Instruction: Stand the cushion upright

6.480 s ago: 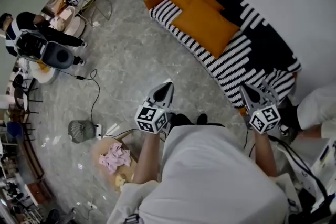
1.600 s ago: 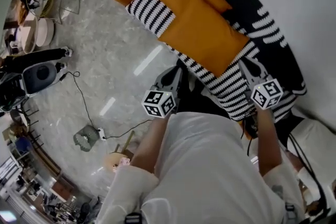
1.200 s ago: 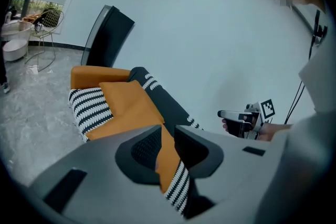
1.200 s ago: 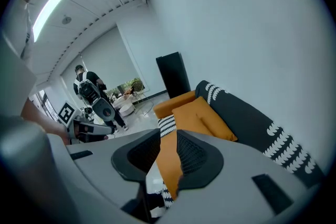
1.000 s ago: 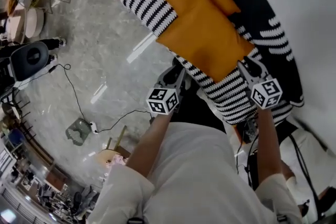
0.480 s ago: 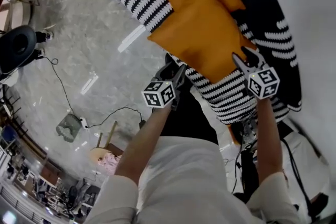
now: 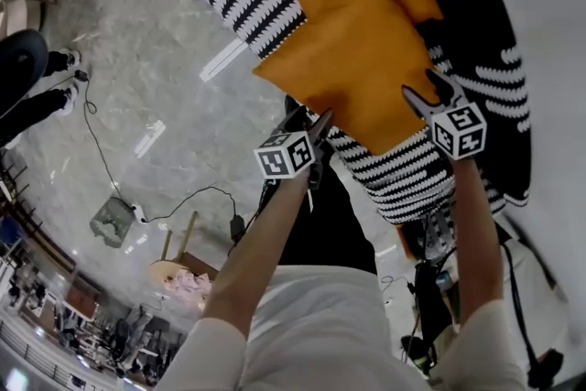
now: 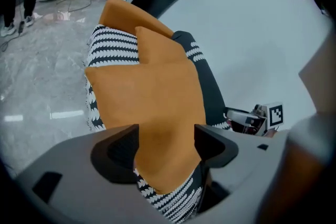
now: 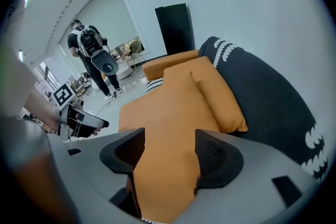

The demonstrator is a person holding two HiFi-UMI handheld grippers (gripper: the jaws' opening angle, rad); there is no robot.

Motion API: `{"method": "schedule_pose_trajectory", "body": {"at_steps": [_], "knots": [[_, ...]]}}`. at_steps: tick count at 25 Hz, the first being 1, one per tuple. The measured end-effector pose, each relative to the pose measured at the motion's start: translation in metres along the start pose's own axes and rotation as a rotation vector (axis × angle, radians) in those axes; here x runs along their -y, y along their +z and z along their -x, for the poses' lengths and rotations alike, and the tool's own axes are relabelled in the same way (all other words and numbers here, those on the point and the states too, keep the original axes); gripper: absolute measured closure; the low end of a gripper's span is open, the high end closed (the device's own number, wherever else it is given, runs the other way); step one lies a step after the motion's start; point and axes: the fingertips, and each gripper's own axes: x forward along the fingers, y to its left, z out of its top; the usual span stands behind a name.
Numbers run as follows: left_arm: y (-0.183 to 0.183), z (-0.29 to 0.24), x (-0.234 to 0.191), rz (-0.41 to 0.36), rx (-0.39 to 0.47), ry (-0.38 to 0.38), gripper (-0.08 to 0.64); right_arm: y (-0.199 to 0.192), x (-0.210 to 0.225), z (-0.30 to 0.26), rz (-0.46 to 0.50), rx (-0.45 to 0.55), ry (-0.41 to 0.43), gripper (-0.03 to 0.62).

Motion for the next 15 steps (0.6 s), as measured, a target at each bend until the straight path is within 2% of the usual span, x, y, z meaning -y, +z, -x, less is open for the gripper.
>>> {"method": "schedule_pose_trajectory", "body": {"at_steps": [3,6,12,15], "knots": [[0.001,-0.02,-0.007,0.082,0.004,0.032,0.221,-0.001,0.021,-0.014,0.032,-0.039,-0.005,0.272],[0.001,-0.032,-0.017,0.133,0.001,0.059,0.193,-0.003,0.035,-0.028,0.067,-0.087,-0.003,0.255],[0.005,-0.051,-0.025,0.216,0.003,0.021,0.084,-0.013,0.057,-0.053,0.133,-0.207,0.016,0.214],[0.007,-0.063,-0.032,0.242,-0.004,0.028,0.08,-0.024,0.062,-0.068,0.16,-0.259,0.035,0.209]]}}
